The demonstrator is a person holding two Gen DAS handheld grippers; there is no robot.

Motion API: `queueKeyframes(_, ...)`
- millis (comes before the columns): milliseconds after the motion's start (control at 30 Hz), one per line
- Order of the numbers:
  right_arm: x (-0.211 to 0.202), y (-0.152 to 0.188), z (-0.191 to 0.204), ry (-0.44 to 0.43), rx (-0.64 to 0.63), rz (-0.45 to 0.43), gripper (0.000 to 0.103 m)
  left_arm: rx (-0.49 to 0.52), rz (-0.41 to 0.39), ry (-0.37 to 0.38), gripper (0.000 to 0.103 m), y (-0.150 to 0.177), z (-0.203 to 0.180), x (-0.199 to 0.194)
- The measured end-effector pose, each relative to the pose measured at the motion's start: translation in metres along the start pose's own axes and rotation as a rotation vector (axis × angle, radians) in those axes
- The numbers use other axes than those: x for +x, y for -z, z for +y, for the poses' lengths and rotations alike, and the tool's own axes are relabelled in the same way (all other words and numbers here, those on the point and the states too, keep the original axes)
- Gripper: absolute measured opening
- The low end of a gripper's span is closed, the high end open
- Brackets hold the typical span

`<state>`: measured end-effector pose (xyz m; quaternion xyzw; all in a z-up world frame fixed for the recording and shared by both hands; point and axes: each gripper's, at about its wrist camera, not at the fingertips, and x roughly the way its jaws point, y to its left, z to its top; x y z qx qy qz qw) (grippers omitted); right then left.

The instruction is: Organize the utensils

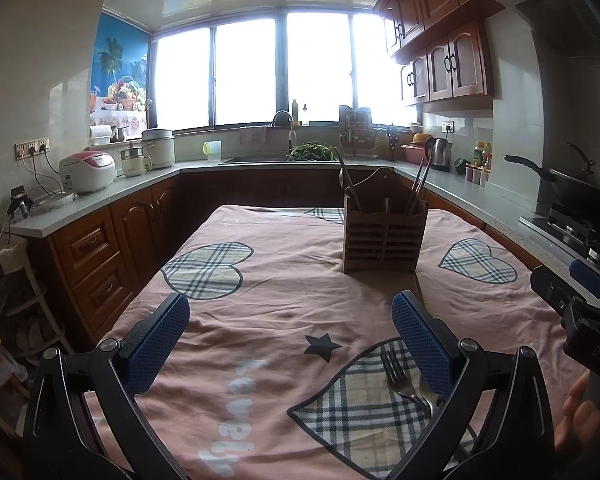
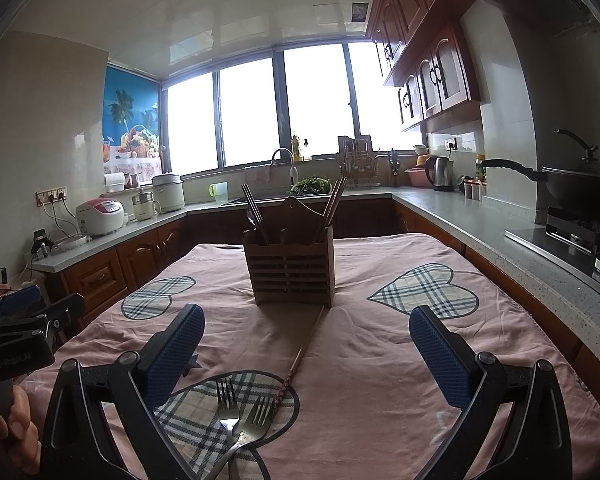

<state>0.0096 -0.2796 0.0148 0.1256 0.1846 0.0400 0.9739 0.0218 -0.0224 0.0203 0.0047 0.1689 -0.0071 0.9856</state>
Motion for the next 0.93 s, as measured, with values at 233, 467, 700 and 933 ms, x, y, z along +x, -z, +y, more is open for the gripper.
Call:
queueKeyframes(233,-0.0004,-0.0001,0.0007,-0.001,0.000,0.000,0.103,0.003,-0.002,0.001,0.103,-0.0005,-0.0001,0.0003)
queueKeyframes(467,0.0020,-0.0027,-0.0006,-0.004,-0.004,-0.001,0.103,0.003,-0.002,0.004,0.103,-0.0015,0.0005,0.0021)
queueKeyframes(700,0.0019,-0.0023,0.0003,-0.002,-0.005,-0.001,0.103,0.002,0.003,0.006,0.103,-0.0015,0.0008,0.0046)
queueKeyframes(933,0.0072,-0.0039,-0.0011,-0.002,-0.001,0.005,0.103,-0.002,0.004,0.020,0.103,-0.0054,0.0020,0.0102)
